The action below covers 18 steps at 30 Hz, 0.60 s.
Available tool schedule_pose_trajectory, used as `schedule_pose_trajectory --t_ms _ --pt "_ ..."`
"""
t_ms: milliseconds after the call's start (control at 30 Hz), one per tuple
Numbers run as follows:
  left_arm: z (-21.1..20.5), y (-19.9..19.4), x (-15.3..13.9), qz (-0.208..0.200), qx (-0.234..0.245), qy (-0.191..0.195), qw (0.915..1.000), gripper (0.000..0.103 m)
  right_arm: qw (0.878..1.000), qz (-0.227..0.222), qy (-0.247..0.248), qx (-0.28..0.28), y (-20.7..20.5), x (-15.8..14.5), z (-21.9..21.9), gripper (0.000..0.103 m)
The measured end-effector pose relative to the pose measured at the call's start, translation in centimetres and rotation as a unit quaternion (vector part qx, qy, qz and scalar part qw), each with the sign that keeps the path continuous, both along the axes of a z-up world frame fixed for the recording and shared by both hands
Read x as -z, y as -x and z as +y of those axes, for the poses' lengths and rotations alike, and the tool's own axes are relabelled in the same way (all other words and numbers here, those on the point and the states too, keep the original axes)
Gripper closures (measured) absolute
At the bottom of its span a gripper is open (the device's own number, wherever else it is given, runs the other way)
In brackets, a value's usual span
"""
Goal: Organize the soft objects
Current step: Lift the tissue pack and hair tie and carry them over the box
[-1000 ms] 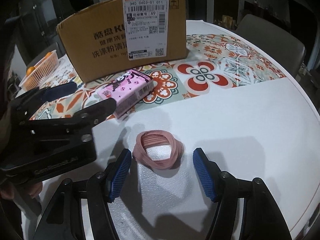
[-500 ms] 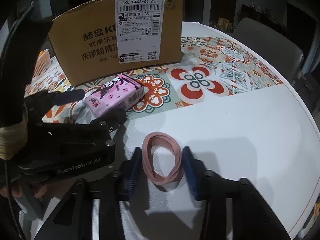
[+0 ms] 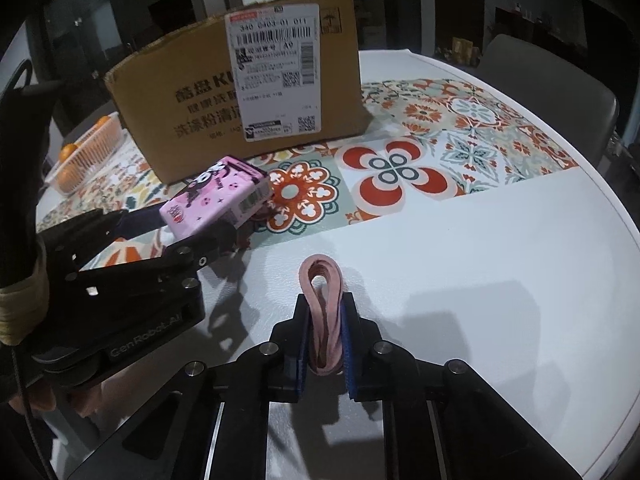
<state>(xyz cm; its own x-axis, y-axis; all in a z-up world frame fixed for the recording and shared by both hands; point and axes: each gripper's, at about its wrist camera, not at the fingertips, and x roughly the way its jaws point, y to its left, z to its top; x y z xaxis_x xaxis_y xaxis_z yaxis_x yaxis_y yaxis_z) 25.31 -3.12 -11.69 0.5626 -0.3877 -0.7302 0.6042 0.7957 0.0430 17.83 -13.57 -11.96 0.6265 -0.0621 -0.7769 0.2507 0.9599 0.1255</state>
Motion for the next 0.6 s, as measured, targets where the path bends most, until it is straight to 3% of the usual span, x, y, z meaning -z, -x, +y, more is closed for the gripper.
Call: schedule_pose_trajectory --t_ms 300,600 --pt "2.4 3.8 -2.3 -0.016 -0.094 0.012 0.9954 0.046 0.999 -0.036 -0.007 -0.027 2.3 -1.7 -0.3 0.087" --pt "3.9 7.2 -5.0 -0.03 -0.158 0.041 0.9861 0.046 0.996 -0.078 -0.011 -0.047 4.3 -4.4 -0.9 0.087"
